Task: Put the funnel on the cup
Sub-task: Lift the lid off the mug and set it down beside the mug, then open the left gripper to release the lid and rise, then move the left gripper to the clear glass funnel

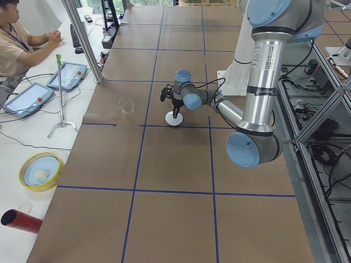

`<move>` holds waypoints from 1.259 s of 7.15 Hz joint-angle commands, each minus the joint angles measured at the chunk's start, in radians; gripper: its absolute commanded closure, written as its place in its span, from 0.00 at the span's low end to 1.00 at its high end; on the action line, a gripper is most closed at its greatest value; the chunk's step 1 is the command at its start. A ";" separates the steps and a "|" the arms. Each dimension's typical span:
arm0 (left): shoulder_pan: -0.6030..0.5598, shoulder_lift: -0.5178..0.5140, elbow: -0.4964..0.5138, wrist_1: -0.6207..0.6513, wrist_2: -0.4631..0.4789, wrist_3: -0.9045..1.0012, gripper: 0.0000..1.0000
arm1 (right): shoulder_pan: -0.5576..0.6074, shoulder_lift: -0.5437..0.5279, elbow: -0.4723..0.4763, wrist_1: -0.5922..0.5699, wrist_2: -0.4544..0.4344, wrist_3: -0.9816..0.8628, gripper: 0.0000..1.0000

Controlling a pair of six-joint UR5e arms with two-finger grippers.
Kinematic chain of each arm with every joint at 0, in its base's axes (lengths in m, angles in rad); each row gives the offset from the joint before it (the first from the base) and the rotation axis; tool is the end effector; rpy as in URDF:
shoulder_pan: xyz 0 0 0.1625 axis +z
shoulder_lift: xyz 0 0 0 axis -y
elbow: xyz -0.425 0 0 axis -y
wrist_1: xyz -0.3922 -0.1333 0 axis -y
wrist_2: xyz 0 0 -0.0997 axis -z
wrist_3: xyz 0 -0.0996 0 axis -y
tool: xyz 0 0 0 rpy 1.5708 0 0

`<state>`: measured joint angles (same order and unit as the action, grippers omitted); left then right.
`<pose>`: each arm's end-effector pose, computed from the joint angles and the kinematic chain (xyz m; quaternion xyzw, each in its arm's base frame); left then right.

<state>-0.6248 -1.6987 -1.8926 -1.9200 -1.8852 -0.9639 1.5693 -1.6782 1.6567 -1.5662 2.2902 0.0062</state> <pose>0.3819 -0.4018 0.4082 0.1042 0.3969 0.0527 0.9104 0.0670 -0.4451 0.6701 -0.0093 -0.3519 0.0052 0.9360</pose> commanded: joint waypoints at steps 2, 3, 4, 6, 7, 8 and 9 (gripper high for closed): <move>0.004 -0.010 0.018 -0.001 0.000 -0.004 0.41 | 0.000 0.000 0.000 0.000 0.000 0.000 0.00; 0.004 -0.015 0.014 -0.001 0.000 -0.009 0.00 | 0.000 0.000 0.000 0.000 0.000 0.000 0.00; -0.001 -0.015 -0.008 -0.001 0.000 -0.013 0.00 | 0.000 0.000 0.000 0.000 0.000 0.000 0.00; -0.032 -0.019 -0.150 0.001 0.011 -0.144 0.00 | 0.000 0.000 -0.002 0.000 0.000 0.000 0.00; -0.061 -0.066 -0.157 -0.001 0.015 -0.327 0.00 | 0.000 0.000 0.000 0.000 0.000 0.000 0.00; -0.058 -0.155 -0.151 -0.001 0.126 -0.527 0.00 | 0.000 0.002 0.000 0.000 0.000 0.000 0.00; -0.052 -0.236 -0.119 0.001 0.226 -0.653 0.00 | 0.000 0.000 0.000 0.000 0.000 0.000 0.00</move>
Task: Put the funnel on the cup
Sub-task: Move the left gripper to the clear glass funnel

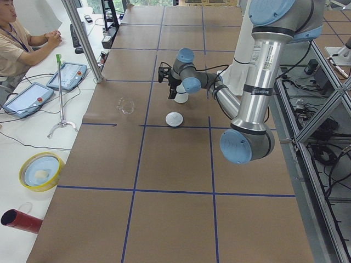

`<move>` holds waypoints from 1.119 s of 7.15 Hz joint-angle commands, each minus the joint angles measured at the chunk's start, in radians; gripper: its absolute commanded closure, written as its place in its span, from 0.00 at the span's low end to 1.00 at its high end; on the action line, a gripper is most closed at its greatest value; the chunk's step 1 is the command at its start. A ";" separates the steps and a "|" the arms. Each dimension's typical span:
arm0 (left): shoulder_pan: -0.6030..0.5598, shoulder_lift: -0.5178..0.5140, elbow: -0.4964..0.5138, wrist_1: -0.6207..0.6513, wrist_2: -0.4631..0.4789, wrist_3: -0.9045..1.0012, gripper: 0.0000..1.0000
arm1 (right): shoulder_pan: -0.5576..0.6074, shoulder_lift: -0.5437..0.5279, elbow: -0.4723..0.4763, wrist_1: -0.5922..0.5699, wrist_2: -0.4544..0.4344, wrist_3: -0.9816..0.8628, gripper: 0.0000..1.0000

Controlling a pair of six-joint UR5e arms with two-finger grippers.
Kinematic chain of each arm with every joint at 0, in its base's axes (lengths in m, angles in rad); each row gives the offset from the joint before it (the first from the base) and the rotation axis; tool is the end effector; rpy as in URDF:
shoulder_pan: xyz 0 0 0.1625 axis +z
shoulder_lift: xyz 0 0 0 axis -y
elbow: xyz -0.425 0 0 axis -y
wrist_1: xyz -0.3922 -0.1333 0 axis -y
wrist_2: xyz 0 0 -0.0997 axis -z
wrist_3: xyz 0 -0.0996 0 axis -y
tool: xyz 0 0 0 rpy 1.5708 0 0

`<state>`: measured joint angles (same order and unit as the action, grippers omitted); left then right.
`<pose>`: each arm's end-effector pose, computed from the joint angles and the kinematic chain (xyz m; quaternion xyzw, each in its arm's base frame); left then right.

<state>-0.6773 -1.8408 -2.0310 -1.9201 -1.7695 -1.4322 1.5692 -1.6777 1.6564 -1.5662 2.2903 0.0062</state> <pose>0.3486 -0.4261 0.2686 0.1248 0.5032 -0.1780 0.8364 0.0670 -0.4453 0.6700 -0.0092 -0.3520 0.0051 0.9359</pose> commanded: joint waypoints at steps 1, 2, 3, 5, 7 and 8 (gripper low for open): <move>0.002 -0.132 0.094 -0.010 0.114 -0.283 0.00 | 0.000 0.000 0.000 0.000 0.000 0.000 0.00; 0.002 -0.143 0.176 -0.104 0.119 -0.435 0.00 | 0.000 0.000 0.000 0.000 0.000 0.000 0.00; 0.002 -0.143 0.293 -0.301 0.212 -0.594 0.00 | 0.000 0.000 0.000 0.000 0.000 0.000 0.00; -0.010 -0.143 0.489 -0.582 0.280 -0.648 0.00 | 0.000 0.000 0.000 0.000 0.000 0.000 0.00; -0.054 -0.193 0.575 -0.589 0.280 -0.640 0.00 | 0.000 0.000 0.000 0.000 0.000 0.000 0.00; -0.059 -0.228 0.650 -0.597 0.303 -0.645 0.00 | 0.000 0.000 0.000 0.000 0.000 0.000 0.00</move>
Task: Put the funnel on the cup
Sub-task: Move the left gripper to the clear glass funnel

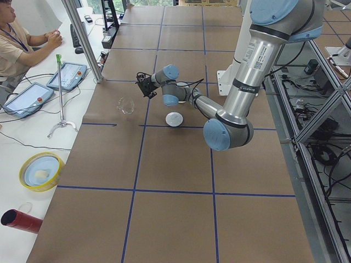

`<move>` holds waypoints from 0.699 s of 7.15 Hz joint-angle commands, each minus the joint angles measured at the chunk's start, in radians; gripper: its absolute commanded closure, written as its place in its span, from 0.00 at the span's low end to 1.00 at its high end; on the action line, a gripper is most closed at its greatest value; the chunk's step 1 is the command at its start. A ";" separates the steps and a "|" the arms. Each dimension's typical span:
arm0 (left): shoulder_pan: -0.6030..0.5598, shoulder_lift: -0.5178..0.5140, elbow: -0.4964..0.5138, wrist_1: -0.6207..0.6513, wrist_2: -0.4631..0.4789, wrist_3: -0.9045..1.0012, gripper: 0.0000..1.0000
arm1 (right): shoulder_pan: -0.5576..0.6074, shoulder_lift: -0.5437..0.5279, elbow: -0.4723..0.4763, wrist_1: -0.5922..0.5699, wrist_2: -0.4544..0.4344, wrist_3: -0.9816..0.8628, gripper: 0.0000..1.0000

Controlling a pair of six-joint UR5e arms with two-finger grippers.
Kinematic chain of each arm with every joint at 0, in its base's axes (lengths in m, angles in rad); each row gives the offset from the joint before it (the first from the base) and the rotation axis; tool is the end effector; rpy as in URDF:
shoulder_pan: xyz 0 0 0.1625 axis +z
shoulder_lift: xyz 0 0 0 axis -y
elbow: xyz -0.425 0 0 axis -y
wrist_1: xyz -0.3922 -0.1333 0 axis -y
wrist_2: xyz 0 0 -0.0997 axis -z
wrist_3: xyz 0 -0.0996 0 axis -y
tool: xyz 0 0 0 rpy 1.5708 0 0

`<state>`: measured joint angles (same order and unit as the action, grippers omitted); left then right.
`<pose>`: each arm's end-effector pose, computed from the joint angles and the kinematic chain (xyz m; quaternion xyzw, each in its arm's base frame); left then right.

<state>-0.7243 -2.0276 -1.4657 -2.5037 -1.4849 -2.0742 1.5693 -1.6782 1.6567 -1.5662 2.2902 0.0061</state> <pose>0.4146 -0.5561 0.3412 0.1001 0.5911 -0.4818 0.6391 0.0670 -0.4451 0.6701 -0.0092 -0.3520 0.0051 0.9360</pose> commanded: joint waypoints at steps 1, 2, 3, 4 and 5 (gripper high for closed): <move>-0.024 -0.043 0.150 -0.092 0.029 -0.003 0.00 | 0.000 0.000 0.000 0.000 0.000 0.000 0.00; -0.036 -0.061 0.207 -0.124 0.028 -0.001 0.00 | 0.000 0.000 0.000 0.000 0.000 0.000 0.00; -0.058 -0.112 0.272 -0.125 0.026 -0.001 0.00 | 0.000 0.000 0.000 0.000 0.000 0.000 0.00; -0.064 -0.137 0.333 -0.186 0.026 -0.001 0.13 | 0.000 0.000 0.000 0.000 0.000 0.000 0.00; -0.064 -0.152 0.373 -0.211 0.026 -0.001 0.20 | 0.000 0.000 0.000 0.000 0.000 0.000 0.00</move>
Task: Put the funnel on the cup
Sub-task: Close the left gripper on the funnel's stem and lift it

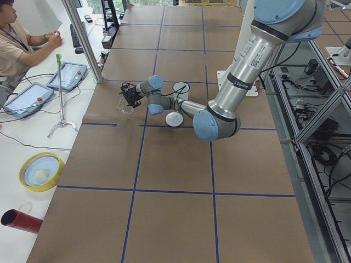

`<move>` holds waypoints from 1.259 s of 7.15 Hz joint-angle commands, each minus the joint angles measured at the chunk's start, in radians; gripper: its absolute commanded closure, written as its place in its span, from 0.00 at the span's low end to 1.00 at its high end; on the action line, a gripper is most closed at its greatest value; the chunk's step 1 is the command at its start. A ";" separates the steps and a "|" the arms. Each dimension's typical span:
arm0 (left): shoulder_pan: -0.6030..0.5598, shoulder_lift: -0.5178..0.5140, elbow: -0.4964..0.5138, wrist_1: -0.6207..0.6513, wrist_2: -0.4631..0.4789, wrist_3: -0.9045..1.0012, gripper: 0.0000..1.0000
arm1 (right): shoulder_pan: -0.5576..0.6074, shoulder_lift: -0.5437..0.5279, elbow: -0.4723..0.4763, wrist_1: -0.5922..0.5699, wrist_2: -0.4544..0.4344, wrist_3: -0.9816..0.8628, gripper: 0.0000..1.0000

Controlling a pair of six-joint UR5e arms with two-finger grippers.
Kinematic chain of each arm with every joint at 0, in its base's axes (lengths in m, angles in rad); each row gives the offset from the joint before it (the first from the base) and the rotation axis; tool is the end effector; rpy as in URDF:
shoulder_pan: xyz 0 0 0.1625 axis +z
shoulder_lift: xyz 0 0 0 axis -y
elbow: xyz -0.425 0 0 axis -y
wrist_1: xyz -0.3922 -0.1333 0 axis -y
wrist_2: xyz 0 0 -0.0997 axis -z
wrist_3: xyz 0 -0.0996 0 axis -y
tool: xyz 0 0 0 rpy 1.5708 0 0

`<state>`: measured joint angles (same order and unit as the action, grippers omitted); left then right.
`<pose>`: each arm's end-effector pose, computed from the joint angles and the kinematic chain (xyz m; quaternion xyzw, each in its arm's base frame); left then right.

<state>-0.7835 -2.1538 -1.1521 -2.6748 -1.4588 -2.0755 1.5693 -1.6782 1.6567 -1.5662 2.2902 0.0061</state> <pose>0.4259 -0.6282 0.3875 0.1268 0.5796 -0.5095 0.6232 0.0670 -0.4451 0.6701 -0.0092 -0.3520 0.0051 0.9360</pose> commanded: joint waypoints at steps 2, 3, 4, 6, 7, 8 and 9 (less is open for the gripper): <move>-0.005 -0.032 0.066 -0.040 0.000 0.000 0.39 | 0.000 0.000 0.000 0.000 0.000 0.000 0.00; -0.006 -0.035 0.066 -0.040 -0.002 0.000 0.93 | 0.000 0.000 0.000 0.000 0.000 0.000 0.00; -0.010 -0.035 0.064 -0.040 -0.003 0.002 1.00 | 0.000 0.000 0.000 0.000 0.000 0.000 0.00; -0.026 -0.037 0.061 -0.040 -0.005 0.002 1.00 | 0.000 0.000 0.000 0.000 0.000 0.000 0.00; -0.043 -0.040 0.040 -0.040 -0.006 0.000 1.00 | 0.000 0.000 0.000 0.000 0.000 0.000 0.00; -0.060 -0.038 -0.018 -0.037 -0.032 -0.001 1.00 | 0.000 0.000 0.000 0.000 0.000 0.000 0.00; -0.078 -0.040 -0.093 -0.027 -0.075 -0.001 1.00 | 0.000 0.000 0.000 0.000 0.000 0.000 0.00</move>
<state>-0.8409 -2.1925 -1.1686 -2.7106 -1.4934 -2.0764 1.5693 -1.6782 1.6567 -1.5662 2.2902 0.0061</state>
